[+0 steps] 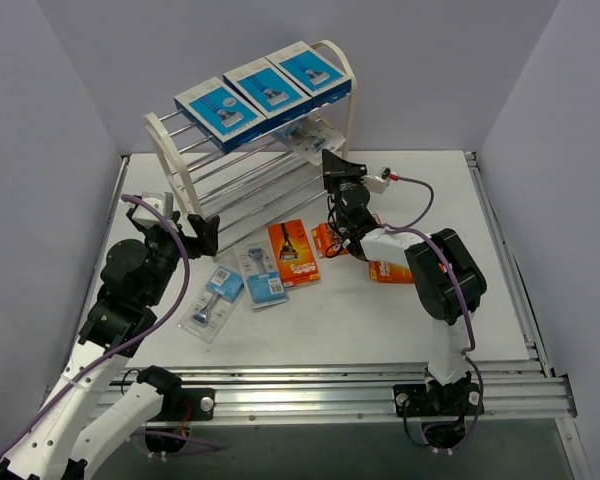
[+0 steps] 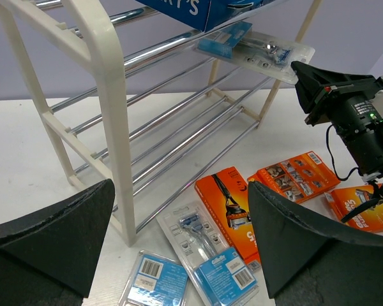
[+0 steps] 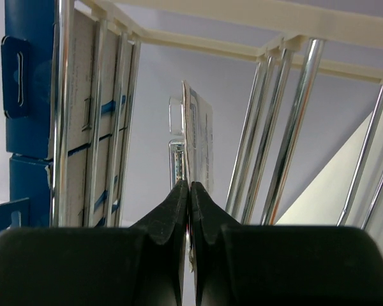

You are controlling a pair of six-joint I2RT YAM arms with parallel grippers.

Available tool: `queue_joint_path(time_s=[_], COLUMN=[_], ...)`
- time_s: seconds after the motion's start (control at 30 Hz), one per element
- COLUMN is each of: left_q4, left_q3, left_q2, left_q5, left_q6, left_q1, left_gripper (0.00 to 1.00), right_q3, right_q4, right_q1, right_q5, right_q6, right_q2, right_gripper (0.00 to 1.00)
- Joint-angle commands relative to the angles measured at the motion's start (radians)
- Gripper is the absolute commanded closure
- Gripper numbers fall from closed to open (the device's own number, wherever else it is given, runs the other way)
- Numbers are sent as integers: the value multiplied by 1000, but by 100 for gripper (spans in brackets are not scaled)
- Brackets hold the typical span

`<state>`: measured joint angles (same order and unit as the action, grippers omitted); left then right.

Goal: Place and organize the shaving razors onto the shelf
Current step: Place the shaving razor onto shelf

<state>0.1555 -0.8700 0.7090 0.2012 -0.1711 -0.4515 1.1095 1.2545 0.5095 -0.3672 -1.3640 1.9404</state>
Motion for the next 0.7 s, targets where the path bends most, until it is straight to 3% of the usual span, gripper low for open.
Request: queue_joint_path(time_s=[0.0, 0.13, 0.67], left_q4=[-22, -22, -17], left_q3=[-15, -15, -20], left_q2=[1, 6, 23], left_q5=[-9, -8, -5], left_q6=[8, 10, 16], left_q1=[-10, -27, -58], left_gripper=[6, 6, 6], right_q3=[52, 82, 210], right_q4=[132, 77, 53], right_q1=[-5, 6, 11], right_q5=[-111, -150, -203], right_q6=[2, 60, 46], right_q2=[17, 17, 137], right_gripper=[100, 100, 100])
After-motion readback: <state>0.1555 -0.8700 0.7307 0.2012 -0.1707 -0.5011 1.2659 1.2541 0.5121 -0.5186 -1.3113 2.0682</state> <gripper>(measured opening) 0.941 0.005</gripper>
